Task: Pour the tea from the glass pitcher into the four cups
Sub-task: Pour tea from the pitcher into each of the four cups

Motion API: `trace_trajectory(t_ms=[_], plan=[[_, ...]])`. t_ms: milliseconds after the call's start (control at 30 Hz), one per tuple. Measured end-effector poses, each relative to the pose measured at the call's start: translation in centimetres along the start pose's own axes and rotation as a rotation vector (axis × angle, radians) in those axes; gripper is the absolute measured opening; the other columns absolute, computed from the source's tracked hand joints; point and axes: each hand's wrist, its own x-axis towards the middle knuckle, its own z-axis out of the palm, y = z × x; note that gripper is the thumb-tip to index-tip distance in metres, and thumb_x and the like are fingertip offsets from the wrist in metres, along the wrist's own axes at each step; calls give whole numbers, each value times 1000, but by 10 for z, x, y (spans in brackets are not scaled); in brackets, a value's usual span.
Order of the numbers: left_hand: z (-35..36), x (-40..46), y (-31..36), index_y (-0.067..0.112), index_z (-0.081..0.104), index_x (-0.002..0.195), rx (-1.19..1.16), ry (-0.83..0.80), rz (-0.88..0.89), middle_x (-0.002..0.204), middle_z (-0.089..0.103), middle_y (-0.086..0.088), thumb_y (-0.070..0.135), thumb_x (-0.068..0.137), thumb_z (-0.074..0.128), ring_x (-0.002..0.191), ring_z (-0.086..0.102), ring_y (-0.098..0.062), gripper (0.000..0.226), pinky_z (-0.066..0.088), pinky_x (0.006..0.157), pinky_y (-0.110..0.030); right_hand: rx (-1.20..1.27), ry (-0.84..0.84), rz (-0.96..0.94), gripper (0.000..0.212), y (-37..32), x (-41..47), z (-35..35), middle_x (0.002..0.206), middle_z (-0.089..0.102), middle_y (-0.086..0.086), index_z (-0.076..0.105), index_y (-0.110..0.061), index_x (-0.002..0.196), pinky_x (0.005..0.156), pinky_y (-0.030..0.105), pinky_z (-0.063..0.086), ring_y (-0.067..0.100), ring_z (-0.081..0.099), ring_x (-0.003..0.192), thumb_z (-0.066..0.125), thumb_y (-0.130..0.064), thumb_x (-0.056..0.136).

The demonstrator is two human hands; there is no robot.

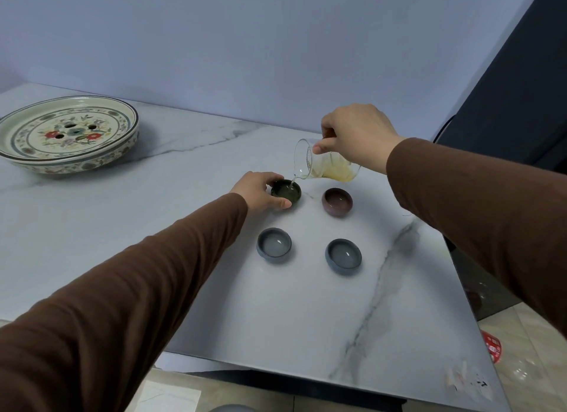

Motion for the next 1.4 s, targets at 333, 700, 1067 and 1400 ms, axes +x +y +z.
trace_trajectory(t_ms=[333, 700, 1067, 1400], plan=[[-14, -31, 5, 26, 48, 140, 43, 37, 49, 132, 56, 3, 44, 69, 82, 107, 50, -13, 81, 41, 96, -29, 395, 100, 281, 38, 28, -40, 18, 64, 54, -8, 61, -19, 70, 54, 26, 30, 15, 50, 65, 69, -55, 81], [-17, -107, 1, 34, 56, 130, 80, -19, 35, 118, 58, 12, 57, 67, 77, 108, 48, -9, 70, 39, 92, -26, 454, 54, 216, 38, -1, -85, 4, 60, 55, -9, 59, -22, 64, 53, 29, 30, 6, 47, 58, 72, -55, 76], [7, -129, -6, 32, 56, 132, 10, -9, -3, 123, 59, 1, 49, 63, 84, 107, 49, -13, 77, 40, 94, -27, 201, -30, 59, 35, -38, -106, -3, 66, 53, -11, 58, -24, 71, 55, 29, 29, 20, 56, 75, 70, -57, 78], [11, -126, -2, 35, 59, 127, 4, -17, -29, 124, 58, -3, 49, 62, 83, 109, 52, -17, 71, 43, 98, -31, 97, -60, -12, 33, -51, -103, -18, 72, 58, -3, 60, -19, 77, 57, 30, 29, 24, 55, 77, 70, -50, 81]])
